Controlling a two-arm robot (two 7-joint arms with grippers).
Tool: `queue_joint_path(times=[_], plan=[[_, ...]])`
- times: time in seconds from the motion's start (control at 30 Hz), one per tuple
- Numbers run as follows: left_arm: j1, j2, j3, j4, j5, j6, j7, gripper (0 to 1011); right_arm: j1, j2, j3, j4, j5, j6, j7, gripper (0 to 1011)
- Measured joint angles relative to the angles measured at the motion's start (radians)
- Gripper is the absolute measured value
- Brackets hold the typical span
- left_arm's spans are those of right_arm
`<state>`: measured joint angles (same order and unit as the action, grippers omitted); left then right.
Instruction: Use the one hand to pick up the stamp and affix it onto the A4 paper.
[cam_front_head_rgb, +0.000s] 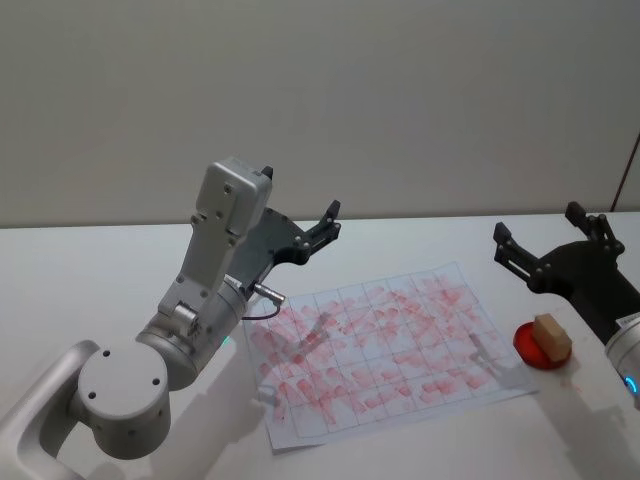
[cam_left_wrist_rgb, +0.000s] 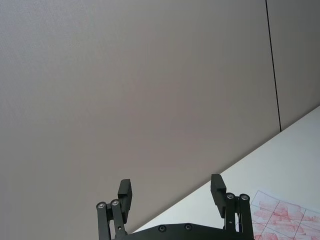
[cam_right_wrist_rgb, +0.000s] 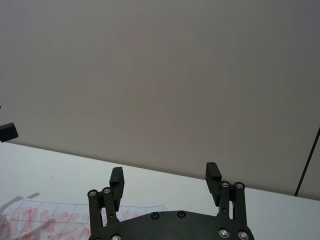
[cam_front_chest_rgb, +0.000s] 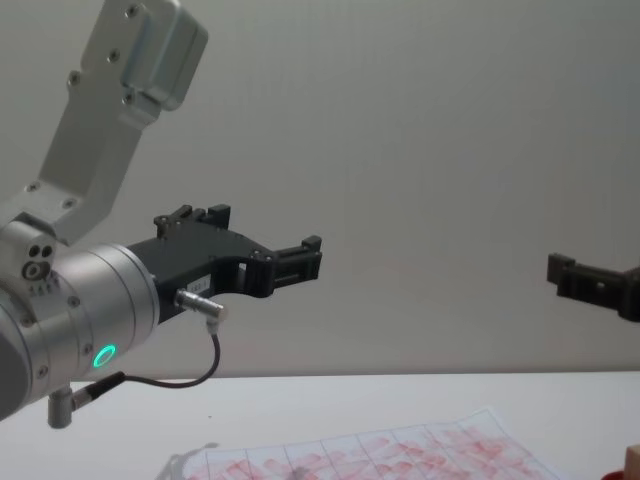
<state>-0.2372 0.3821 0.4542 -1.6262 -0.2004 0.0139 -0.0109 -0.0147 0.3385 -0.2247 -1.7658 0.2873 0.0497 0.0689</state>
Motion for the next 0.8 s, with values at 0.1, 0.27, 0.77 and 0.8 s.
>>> queue_joint_path(times=[0.1, 0.27, 0.77, 0.8], plan=[[0.000, 0.000, 0.000, 0.000, 0.000, 0.000, 0.000, 1001, 0.000, -0.001, -0.001, -0.001, 0.001, -0.012, -0.002, 1001], [0.000, 0.000, 0.000, 0.000, 0.000, 0.000, 0.000, 1001, 0.000, -0.001, -0.002, -0.001, 0.001, -0.015, -0.003, 1001], [0.000, 0.000, 0.000, 0.000, 0.000, 0.000, 0.000, 1001, 0.000, -0.001, -0.001, -0.001, 0.001, -0.016, -0.003, 1001], [0.000, 0.000, 0.000, 0.000, 0.000, 0.000, 0.000, 1001, 0.000, -0.001, -0.001, -0.001, 0.001, -0.016, -0.003, 1001]])
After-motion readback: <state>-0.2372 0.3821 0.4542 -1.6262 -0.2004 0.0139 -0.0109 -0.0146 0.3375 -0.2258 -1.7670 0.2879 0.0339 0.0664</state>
